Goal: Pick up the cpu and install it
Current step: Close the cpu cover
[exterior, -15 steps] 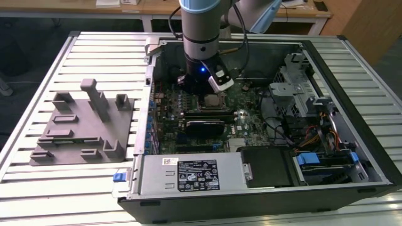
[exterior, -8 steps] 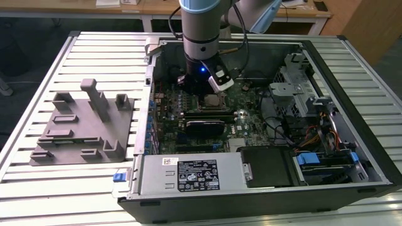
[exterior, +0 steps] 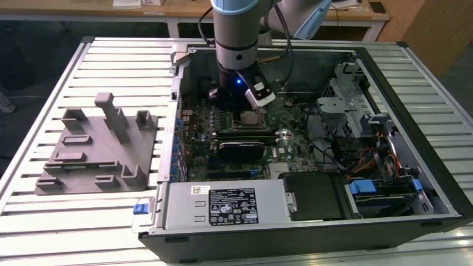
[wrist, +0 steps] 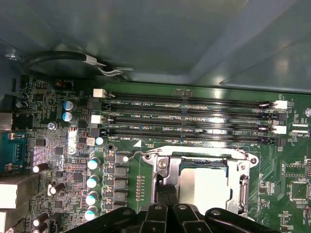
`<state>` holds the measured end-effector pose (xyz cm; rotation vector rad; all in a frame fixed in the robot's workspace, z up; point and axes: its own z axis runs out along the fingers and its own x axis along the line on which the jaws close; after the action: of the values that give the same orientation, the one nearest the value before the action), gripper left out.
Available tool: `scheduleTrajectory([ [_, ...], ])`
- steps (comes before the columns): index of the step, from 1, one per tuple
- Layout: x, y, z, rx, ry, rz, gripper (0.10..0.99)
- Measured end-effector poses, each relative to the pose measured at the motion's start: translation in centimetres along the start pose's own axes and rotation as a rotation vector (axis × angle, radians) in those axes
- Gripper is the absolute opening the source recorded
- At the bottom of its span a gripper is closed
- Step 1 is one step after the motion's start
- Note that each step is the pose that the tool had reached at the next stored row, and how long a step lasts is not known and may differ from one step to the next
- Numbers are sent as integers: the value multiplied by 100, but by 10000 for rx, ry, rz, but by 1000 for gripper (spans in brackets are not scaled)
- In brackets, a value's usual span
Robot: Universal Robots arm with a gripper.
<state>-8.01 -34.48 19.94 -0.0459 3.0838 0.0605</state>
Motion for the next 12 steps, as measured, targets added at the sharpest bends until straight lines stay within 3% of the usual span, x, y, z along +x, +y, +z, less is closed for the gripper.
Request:
scheduleTrajectory([
  [12, -10, 6, -177, 3, -3, -1, 106],
])
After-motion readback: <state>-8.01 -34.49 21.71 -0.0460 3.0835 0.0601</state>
